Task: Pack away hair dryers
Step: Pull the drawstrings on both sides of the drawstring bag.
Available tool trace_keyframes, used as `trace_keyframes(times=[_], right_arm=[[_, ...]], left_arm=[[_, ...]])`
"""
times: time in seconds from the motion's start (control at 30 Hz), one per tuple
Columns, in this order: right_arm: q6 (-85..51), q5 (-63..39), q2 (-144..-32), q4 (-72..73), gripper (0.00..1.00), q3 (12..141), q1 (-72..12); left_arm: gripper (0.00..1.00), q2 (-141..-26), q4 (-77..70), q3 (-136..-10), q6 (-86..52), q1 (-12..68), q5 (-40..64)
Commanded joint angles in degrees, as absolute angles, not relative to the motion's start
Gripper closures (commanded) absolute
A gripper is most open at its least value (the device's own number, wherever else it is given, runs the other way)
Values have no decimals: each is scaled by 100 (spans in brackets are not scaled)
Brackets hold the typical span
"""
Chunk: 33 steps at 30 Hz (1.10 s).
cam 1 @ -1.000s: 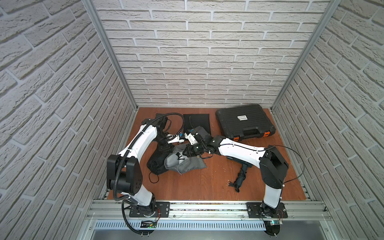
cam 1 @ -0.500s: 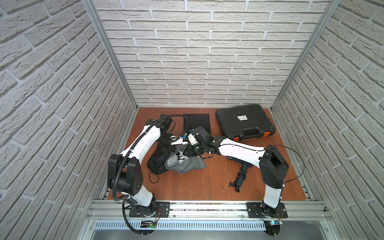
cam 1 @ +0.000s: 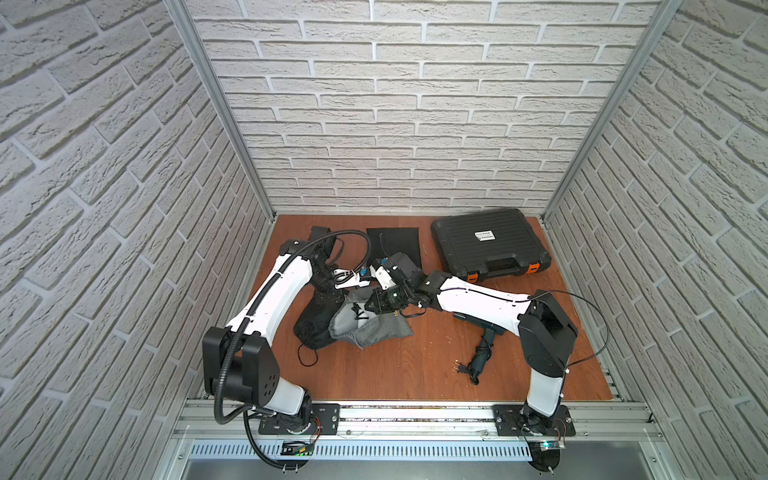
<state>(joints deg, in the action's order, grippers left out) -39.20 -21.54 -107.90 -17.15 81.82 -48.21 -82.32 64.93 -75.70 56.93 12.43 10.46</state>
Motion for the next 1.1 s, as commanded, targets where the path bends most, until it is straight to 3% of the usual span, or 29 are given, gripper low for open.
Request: trace_keyframes(times=[0.0, 0.47, 0.77, 1.07], right_arm=[[-3933, -2250, -10707, -1585, 83, 8153, -4833], [-3713, -2072, -10099, -1775, 44, 8020, -4964], [-3413, -1918, -9704, -2198, 46, 8177, -5078], [-3197, -58, -9231, -2894, 55, 7650, -6335]], left_arm=[[100, -7915, 6622, -7550, 5413, 1195, 836], [100, -7710, 6285, -7368, 4661, 1248, 649], [100, -7750, 6116, -7430, 4359, 1244, 509], [100, -7828, 6167, -7556, 4059, 1221, 619]])
